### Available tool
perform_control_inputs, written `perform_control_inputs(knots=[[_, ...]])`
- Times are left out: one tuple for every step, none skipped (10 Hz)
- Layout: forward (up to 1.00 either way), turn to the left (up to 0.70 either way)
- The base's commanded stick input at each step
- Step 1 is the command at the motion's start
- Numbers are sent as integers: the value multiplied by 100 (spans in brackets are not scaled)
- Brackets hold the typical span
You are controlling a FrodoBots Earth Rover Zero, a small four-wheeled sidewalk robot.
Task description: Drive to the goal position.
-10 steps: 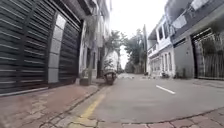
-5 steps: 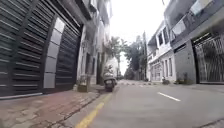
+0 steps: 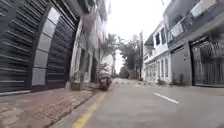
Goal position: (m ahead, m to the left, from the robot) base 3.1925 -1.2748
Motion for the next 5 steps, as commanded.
perform_control_inputs(knots=[[50, 0], [50, 0], [50, 0], [50, 0], [50, 0]])
